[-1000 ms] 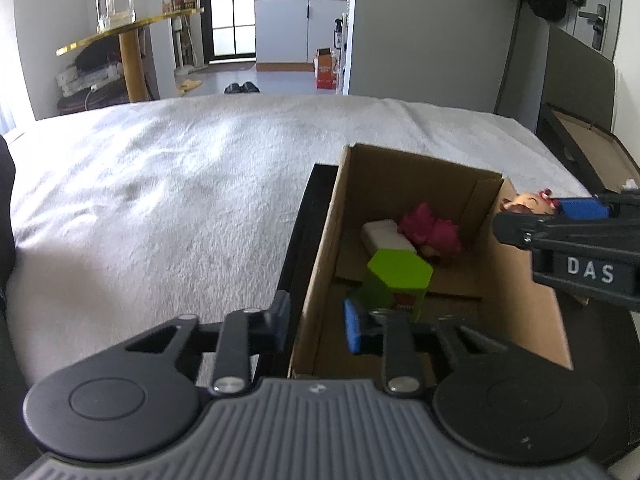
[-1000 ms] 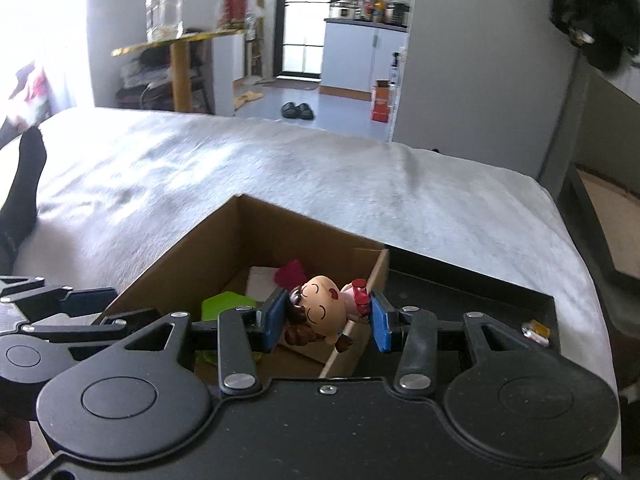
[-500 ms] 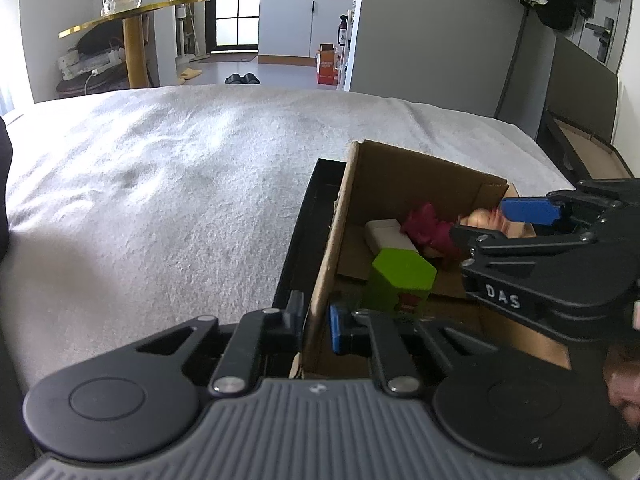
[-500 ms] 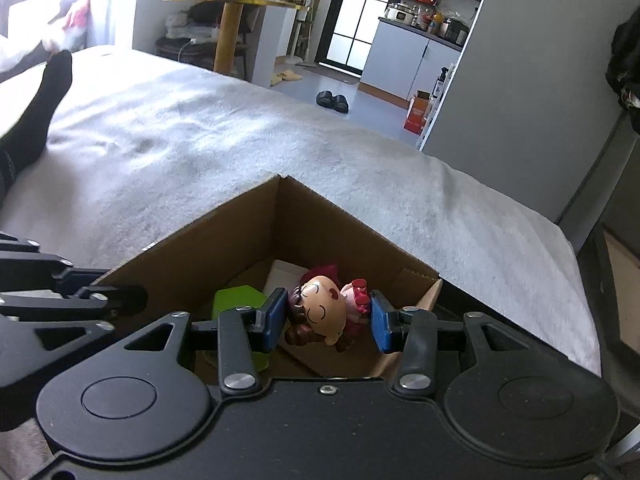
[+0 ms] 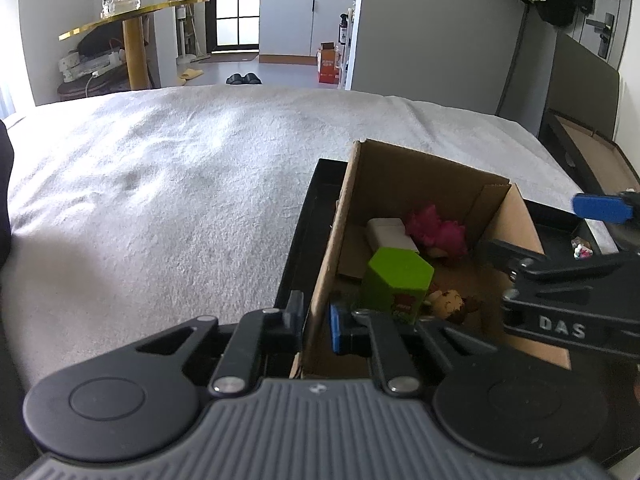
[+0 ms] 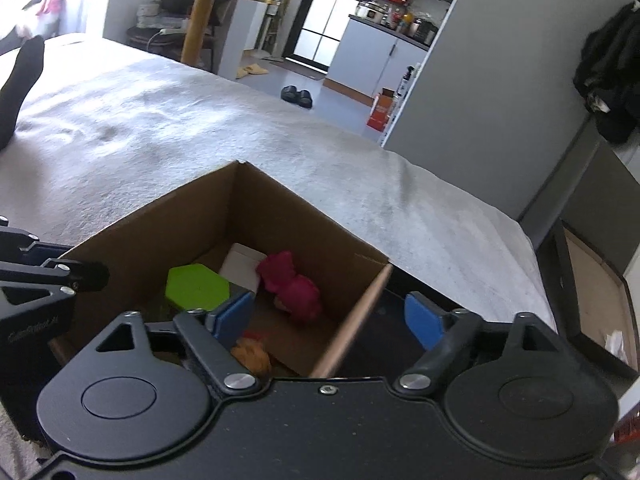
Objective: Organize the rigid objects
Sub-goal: 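Carry the brown-haired doll with the right gripper and drop it into the box, then move the right gripper to the lavender toy armchair and grasp it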
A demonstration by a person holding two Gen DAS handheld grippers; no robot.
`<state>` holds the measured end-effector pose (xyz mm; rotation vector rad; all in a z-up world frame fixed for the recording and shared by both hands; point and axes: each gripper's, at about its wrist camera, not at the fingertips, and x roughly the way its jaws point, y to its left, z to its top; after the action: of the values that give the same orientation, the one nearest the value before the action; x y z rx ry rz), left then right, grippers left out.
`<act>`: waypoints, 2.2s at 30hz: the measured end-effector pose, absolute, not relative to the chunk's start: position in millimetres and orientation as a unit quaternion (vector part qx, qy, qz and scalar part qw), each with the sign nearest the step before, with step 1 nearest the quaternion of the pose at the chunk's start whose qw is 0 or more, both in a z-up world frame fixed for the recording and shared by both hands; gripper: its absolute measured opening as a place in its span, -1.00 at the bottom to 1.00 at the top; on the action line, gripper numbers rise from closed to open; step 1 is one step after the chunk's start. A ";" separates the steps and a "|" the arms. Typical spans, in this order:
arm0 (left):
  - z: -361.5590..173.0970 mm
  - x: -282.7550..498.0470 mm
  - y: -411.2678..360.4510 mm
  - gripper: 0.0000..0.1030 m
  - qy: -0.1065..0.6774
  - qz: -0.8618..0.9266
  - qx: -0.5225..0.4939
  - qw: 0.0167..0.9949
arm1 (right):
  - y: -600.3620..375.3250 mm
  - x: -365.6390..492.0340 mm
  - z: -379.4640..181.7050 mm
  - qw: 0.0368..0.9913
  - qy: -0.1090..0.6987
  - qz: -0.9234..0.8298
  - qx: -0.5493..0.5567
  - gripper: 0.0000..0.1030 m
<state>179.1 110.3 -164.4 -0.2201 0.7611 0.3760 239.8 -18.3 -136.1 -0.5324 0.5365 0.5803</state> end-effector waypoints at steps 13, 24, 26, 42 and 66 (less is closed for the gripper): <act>-160.3 177.4 104.3 -0.76 0.364 0.188 -0.095 0.907 | -52.1 242.9 -130.5 0.900 0.303 0.271 -0.159 0.75; -159.1 179.9 97.5 -0.70 0.368 0.195 -0.074 0.906 | -101.6 249.4 -133.6 0.914 0.329 0.220 -0.086 0.87; -158.8 180.7 94.3 -0.69 0.372 0.197 -0.067 0.904 | -108.4 250.8 -134.0 0.916 0.332 0.209 -0.082 0.88; -153.3 191.7 68.3 0.13 0.370 0.198 -0.008 0.908 | -154.4 261.6 -147.1 0.920 0.346 0.169 -0.075 0.90; -164.9 209.1 69.6 0.65 0.383 0.242 0.025 0.891 | -169.1 301.1 -185.4 0.915 0.372 0.153 -0.034 0.90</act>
<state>209.1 69.6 -164.9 0.0525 0.7953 0.5024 301.1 -169.1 -185.4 -0.0708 0.7651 0.3146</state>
